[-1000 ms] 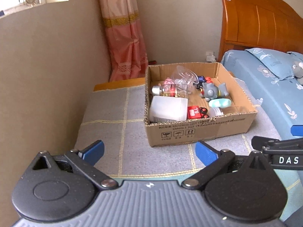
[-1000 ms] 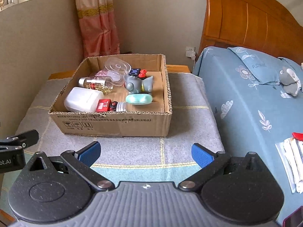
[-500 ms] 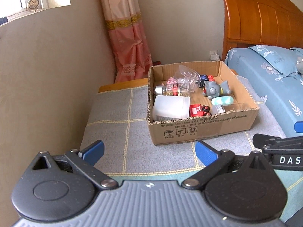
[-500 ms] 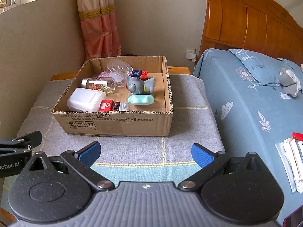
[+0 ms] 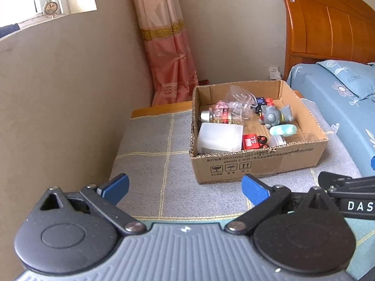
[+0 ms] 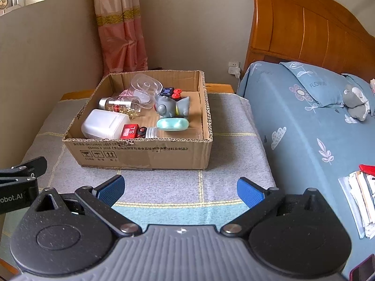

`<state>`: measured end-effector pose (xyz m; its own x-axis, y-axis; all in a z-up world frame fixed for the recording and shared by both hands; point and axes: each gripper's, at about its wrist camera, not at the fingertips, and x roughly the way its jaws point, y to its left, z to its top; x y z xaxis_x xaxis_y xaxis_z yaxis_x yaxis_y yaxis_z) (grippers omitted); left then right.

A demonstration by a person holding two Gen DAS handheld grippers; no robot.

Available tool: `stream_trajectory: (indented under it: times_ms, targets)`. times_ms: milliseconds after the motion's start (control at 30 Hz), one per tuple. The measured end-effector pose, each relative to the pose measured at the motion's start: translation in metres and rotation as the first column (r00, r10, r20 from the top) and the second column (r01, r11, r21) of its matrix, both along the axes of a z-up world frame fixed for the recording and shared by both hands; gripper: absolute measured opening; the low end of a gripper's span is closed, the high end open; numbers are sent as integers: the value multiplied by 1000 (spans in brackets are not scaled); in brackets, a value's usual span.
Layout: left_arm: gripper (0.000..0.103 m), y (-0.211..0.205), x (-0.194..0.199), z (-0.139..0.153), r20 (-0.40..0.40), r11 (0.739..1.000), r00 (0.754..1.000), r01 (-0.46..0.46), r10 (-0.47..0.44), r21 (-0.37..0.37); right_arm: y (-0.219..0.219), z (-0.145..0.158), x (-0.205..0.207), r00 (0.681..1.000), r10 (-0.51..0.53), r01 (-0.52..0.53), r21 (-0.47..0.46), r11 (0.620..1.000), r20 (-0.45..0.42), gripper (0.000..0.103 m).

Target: Organize rigid objects

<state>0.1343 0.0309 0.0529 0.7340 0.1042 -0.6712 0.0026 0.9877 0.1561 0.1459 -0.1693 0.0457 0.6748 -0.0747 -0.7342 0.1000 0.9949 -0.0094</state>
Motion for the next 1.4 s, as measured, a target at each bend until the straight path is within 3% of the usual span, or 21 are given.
stream_trajectory:
  times_ms: [1400]
  targets:
    - [102, -8, -8, 3, -3, 1000, 1000, 2, -2, 24, -2, 1, -6, 1000, 9, -9, 15, 1000, 15, 103]
